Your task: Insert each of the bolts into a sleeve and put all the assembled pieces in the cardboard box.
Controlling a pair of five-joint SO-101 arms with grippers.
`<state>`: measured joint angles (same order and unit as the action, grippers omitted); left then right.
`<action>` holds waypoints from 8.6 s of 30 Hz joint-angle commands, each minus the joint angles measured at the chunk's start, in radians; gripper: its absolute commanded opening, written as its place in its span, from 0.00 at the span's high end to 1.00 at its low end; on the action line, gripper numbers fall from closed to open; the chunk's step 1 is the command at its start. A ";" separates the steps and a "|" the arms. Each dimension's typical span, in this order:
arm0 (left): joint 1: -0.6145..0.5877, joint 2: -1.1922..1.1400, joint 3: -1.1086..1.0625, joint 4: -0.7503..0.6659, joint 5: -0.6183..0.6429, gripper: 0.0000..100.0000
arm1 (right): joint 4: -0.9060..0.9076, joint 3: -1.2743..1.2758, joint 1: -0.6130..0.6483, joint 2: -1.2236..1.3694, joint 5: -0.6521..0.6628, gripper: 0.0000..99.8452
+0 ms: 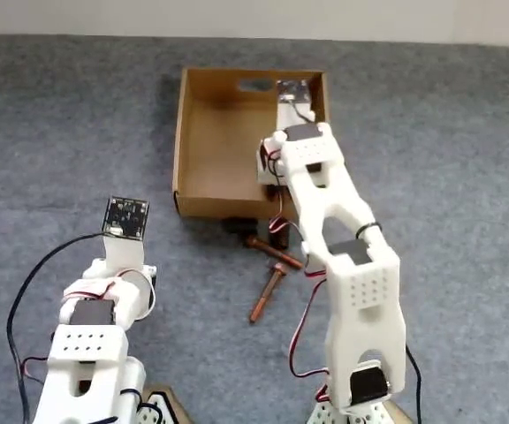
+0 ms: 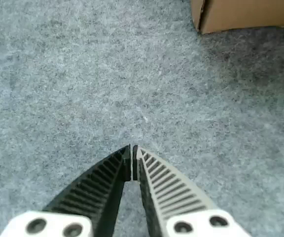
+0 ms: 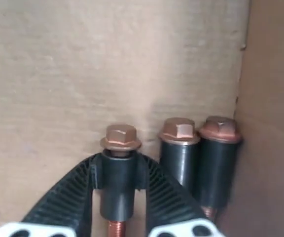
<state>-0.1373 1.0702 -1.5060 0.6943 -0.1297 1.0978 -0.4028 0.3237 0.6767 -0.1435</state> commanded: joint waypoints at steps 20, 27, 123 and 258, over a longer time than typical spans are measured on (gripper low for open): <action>0.010 0.005 0.007 -0.015 -0.005 0.96 | 0.665 -0.963 -0.005 0.044 0.011 0.87; 0.010 0.005 0.005 -0.015 -0.006 0.96 | 0.671 -1.009 0.031 -0.042 0.015 0.95; 0.010 0.005 0.005 -0.015 -0.006 0.96 | -0.337 0.843 0.292 -0.650 -0.080 0.74; 0.010 0.005 0.005 -0.015 -0.006 0.96 | 0.044 1.047 -0.415 -0.710 1.513 0.78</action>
<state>-0.1373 1.0702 -1.5060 0.6943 -0.1312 1.1101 0.6651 -0.0736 -0.0230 1.3418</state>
